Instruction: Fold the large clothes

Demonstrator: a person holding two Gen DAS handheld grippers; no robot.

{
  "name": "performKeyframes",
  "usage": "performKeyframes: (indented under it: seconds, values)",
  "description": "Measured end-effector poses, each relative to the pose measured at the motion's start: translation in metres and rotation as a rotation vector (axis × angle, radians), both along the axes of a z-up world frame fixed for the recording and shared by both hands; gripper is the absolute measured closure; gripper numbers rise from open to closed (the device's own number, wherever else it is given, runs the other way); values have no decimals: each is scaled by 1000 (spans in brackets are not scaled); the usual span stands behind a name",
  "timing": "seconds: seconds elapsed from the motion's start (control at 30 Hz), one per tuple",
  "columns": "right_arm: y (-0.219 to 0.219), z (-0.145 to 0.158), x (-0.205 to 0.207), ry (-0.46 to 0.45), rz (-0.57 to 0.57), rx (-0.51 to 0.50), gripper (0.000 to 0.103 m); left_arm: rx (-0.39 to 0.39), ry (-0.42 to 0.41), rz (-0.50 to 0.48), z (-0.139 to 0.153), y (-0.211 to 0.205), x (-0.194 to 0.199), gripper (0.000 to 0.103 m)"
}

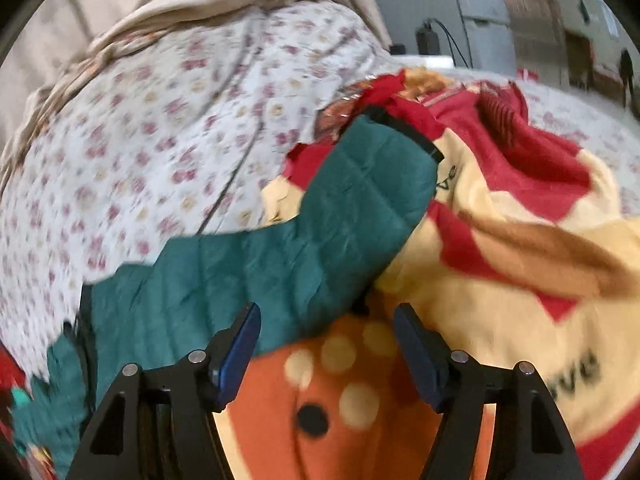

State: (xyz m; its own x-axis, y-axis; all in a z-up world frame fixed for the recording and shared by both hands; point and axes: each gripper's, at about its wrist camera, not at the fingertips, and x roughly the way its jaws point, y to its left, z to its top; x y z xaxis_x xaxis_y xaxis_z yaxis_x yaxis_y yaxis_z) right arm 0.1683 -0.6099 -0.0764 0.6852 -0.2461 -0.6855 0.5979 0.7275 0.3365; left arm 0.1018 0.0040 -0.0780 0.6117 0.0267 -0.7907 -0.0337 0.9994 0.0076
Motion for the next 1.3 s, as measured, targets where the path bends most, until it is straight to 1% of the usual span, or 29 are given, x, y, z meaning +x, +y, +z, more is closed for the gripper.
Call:
performKeyframes:
  seconds: [0.1,0.17,0.27,0.43,0.47,0.5,0.57,0.67,0.8,0.93,1.03,1.13,1.23,1.3]
  values:
    - [-27,-13,8,2,-46,55,36,10,18,-1,-6,-3,5,2]
    - [-43,-22,13,-9,-63,100,46,22,27,-2,-9,-4,9,2]
    - [-58,-28,18,-32,-70,138,50,43,43,-3,-14,-7,14,2]
    - [-64,-28,33,-35,-54,131,51,64,79,-9,-24,-14,22,2]
    - [-64,-28,36,-26,-53,126,55,67,84,-11,-25,-16,23,2]
    - [-64,-28,36,-25,-55,127,57,69,86,-14,-26,-17,23,2]
    - [-64,-27,35,-35,-62,143,64,72,86,-22,-27,-21,22,2]
    - [-68,-26,29,-58,-68,184,70,78,79,-36,-26,-24,19,2]
    - [-67,-16,18,-116,-61,220,70,66,73,-34,-24,-21,16,2]
    - [-71,-8,15,-138,-69,231,70,56,72,-28,-23,-19,14,2]
    - [-75,-2,15,-178,-63,260,70,57,76,-29,-24,-19,14,2]
    - [-78,-3,24,-153,-43,254,70,57,84,-32,-27,-20,16,2]
    - [-78,-12,32,-120,-43,252,69,60,88,-34,-29,-22,17,2]
    - [-78,-21,39,-82,-50,245,70,66,87,-35,-29,-23,17,2]
